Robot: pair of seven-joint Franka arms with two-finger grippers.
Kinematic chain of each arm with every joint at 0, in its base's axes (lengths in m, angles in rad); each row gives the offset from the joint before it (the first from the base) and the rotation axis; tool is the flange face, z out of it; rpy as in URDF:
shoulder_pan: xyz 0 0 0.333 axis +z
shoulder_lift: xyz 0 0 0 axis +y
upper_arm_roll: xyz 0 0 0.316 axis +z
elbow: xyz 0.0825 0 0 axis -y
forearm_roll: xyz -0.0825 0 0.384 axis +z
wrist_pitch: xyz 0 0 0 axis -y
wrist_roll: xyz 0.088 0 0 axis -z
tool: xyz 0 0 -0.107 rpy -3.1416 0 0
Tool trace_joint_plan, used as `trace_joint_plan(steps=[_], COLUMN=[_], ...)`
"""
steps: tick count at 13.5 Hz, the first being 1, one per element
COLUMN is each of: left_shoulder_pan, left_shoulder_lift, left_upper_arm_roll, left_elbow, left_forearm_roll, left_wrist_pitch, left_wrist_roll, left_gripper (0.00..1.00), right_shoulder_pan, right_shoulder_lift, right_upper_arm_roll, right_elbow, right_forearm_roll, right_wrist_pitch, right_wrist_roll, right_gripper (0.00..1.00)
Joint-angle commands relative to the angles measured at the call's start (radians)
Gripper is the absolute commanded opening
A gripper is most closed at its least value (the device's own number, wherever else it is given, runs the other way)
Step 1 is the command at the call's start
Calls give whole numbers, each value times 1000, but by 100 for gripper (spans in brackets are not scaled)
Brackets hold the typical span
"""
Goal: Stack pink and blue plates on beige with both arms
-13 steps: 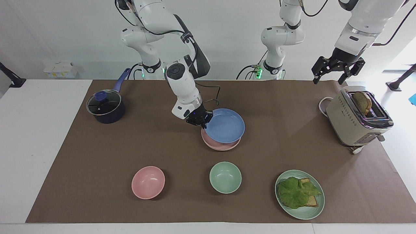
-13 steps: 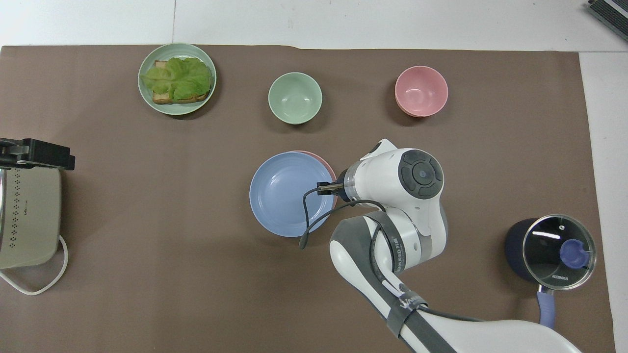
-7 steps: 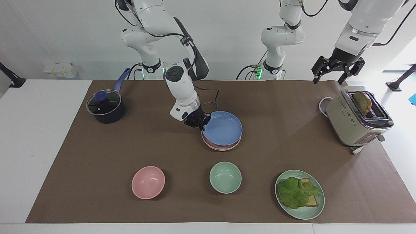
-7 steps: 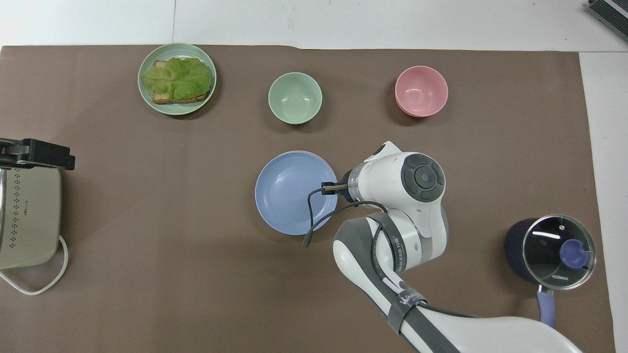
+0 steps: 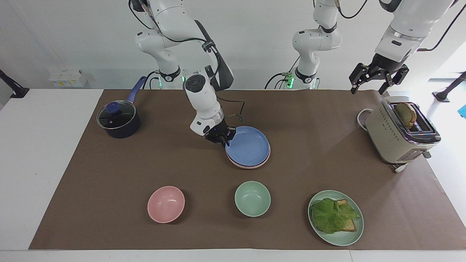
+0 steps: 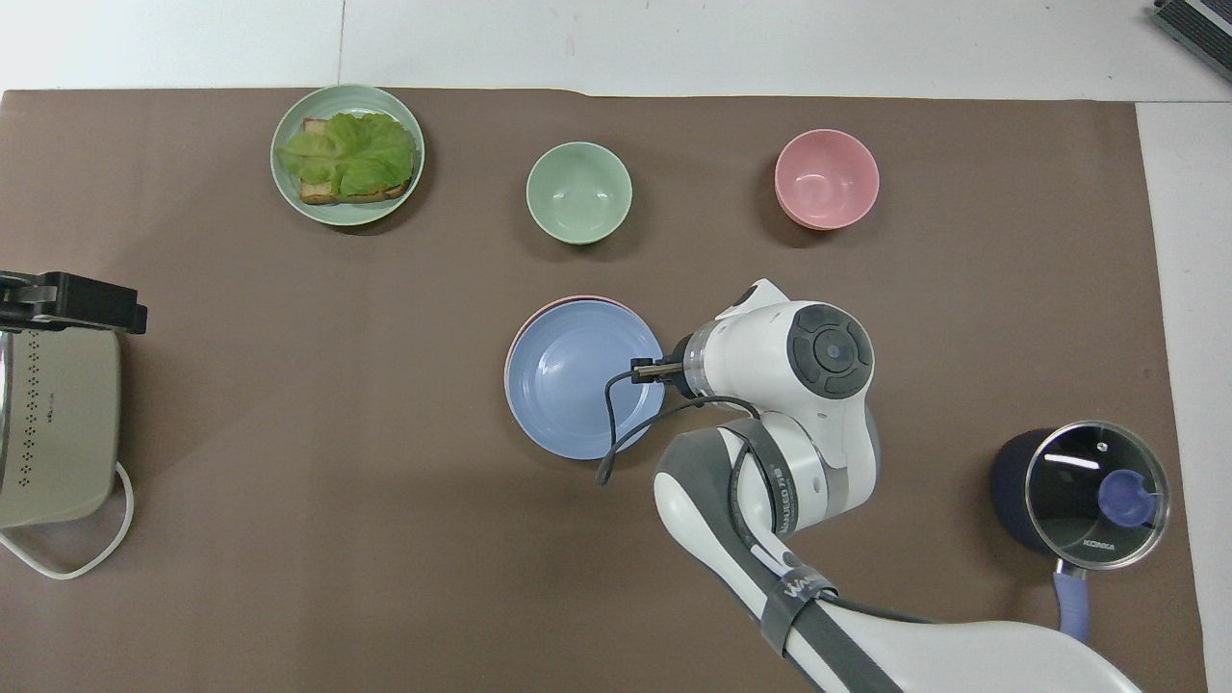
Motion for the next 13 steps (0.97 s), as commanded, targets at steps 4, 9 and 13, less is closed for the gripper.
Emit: trace_joint_plan(steps=[4,9,13], left_shoulder_pan=[13,13,13], left_shoulder_lift=[-6,-6,-6], left_upper_arm_roll=[-8,-9,-9], left_elbow=[-6,-5,-6], left_forearm_roll=[17,17,17], left_wrist_pitch=[-8,-8,-8], left_wrist_roll=[13,13,13], left_gripper=[100,100,100], right_shoulder_pan=[-18,-181,-311], right_shoulder_lift=[-24,-180,-298], right_upper_arm_roll=[-13,-15,-15], right_elbow=[40,41,92], right_forearm_roll=[-18,-122,-171], right_wrist_pitch=[48,-91,-328], right_wrist_roll=[1,2,2], right_gripper=[100,100,100])
